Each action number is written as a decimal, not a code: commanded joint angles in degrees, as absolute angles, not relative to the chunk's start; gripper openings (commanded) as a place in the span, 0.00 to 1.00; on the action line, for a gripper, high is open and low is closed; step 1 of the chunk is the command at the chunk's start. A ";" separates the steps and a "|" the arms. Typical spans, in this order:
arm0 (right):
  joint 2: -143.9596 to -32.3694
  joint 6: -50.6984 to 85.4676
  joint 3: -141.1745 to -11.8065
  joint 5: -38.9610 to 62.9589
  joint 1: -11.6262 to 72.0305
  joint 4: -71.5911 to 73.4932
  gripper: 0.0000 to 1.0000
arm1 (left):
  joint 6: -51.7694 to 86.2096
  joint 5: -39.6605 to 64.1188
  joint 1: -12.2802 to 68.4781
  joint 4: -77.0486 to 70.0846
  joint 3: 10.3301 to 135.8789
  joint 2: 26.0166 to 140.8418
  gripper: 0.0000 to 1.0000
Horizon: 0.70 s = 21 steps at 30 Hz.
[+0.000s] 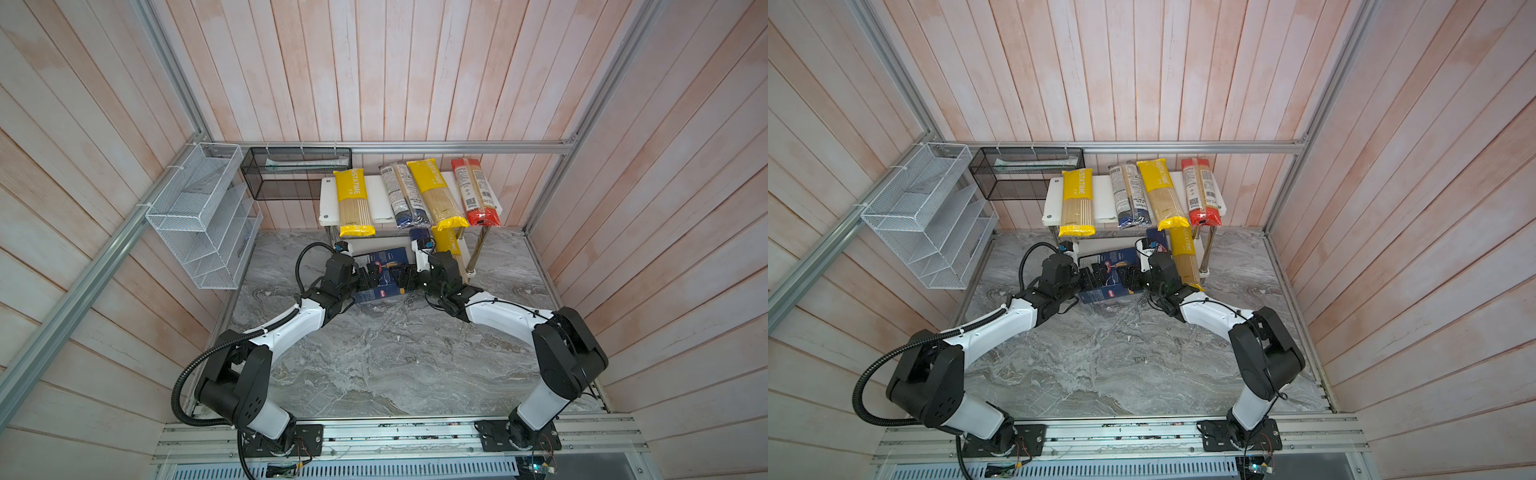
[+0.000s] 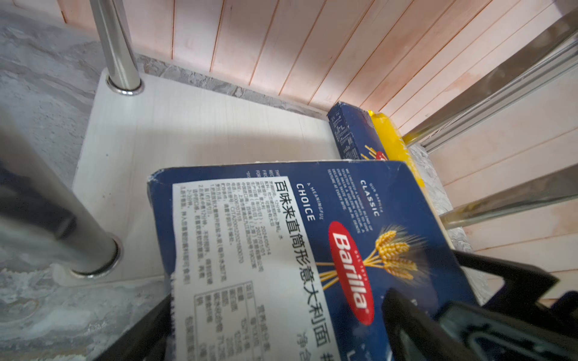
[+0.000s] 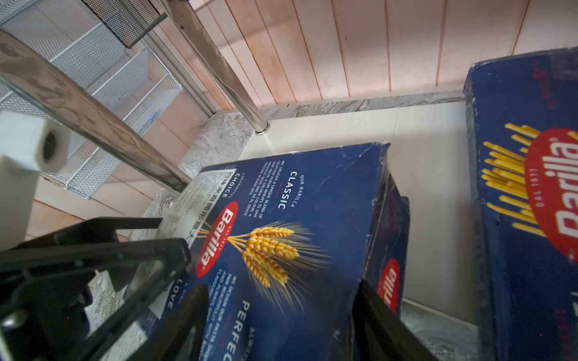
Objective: Arrange pasta packages on shelves
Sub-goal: Place the pasta box on the shelf.
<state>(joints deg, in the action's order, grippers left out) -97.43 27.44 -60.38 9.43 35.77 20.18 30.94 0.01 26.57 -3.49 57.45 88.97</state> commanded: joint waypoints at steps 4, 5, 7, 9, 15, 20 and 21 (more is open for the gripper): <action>-99.74 27.94 -63.63 21.63 37.41 26.61 0.70 | 28.59 8.11 27.53 -13.94 61.75 89.69 1.00; -100.16 28.03 -63.68 21.77 37.13 26.92 0.70 | 28.58 8.09 27.18 -13.89 61.87 90.18 1.00; -101.09 28.58 -63.72 22.29 36.52 27.49 0.70 | 28.43 8.58 26.78 -14.41 62.26 91.22 1.00; -101.97 29.34 -63.97 22.75 35.91 28.32 0.70 | 28.18 9.21 26.45 -14.24 63.28 92.63 1.00; -103.80 28.90 -67.02 24.44 34.59 27.52 0.70 | 27.96 10.50 25.98 -14.04 65.57 95.21 1.00; -104.94 28.04 -68.84 23.68 33.81 27.44 0.70 | 27.82 11.39 24.98 -14.15 66.35 96.99 1.00; -105.47 28.04 -69.36 23.88 33.71 27.17 0.70 | 27.87 11.51 24.64 -13.86 66.39 97.34 1.00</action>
<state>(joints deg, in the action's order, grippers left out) -104.68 29.04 -64.73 15.92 32.01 20.49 28.42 2.83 23.38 -7.55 63.18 96.18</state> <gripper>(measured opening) 0.699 0.998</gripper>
